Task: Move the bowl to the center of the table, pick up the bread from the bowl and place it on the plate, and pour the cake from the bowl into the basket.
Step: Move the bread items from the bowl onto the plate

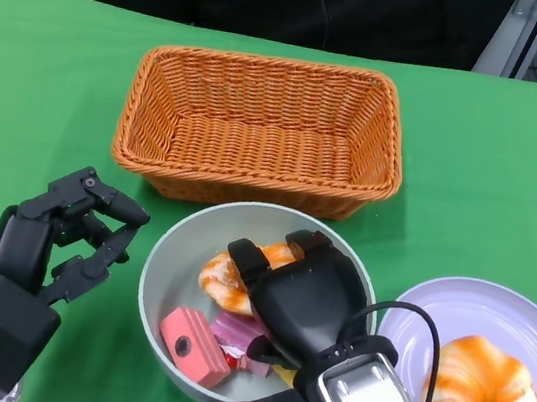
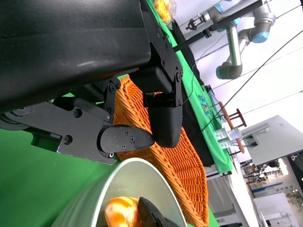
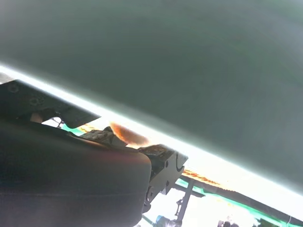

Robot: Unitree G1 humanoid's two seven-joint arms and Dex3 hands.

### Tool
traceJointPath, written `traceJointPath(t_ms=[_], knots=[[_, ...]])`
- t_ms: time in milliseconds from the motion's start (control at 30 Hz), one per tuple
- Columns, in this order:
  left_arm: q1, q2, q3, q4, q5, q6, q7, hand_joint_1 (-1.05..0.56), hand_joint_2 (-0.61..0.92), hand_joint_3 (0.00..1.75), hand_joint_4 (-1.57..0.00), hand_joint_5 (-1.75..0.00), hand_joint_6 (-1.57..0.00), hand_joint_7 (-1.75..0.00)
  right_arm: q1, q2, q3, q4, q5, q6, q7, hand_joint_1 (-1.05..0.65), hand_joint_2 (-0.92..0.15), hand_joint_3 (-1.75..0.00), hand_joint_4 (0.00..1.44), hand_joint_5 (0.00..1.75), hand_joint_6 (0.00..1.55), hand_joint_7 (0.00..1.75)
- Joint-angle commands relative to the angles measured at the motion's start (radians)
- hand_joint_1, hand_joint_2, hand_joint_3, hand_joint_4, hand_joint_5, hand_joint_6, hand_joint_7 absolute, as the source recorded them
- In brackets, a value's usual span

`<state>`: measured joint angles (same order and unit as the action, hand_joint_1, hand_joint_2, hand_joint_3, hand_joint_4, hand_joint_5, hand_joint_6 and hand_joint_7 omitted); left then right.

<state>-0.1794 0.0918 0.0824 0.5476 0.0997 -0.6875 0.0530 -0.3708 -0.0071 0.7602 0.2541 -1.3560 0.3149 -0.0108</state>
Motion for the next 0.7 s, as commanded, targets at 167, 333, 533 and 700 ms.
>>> traceJointPath(t_ms=[167,333,533,700], knots=[[0.006,0.011,0.001,-0.005,-0.022,0.007,-0.009,-0.13,0.92,0.37,-0.73,-1.47,-0.74,-1.16,-0.021,-0.033,-0.015,0.008,0.109,-0.077,-0.008,-0.38,-0.91,-0.02,0.80,1.05,0.88,0.02],[0.005,0.016,-0.001,-0.001,-0.018,0.005,-0.005,-0.13,0.92,0.37,-0.74,-1.47,-0.74,-1.16,-0.032,-0.053,-0.017,0.002,0.149,-0.115,-0.018,-0.34,-0.88,0.00,0.75,1.27,0.96,0.02],[0.005,0.017,-0.001,-0.001,-0.020,0.008,-0.006,-0.14,0.92,0.37,-0.74,-1.47,-0.74,-1.16,-0.034,-0.062,-0.019,-0.002,0.173,-0.133,-0.038,-0.35,-0.89,-0.01,0.78,1.26,0.95,0.01],[0.004,0.019,-0.001,0.000,-0.015,0.003,-0.004,-0.15,0.92,0.36,-0.73,-1.47,-0.74,-1.17,-0.033,-0.061,-0.027,0.006,0.202,-0.151,-0.079,-0.34,-0.90,-0.01,0.78,1.24,0.98,0.01]])
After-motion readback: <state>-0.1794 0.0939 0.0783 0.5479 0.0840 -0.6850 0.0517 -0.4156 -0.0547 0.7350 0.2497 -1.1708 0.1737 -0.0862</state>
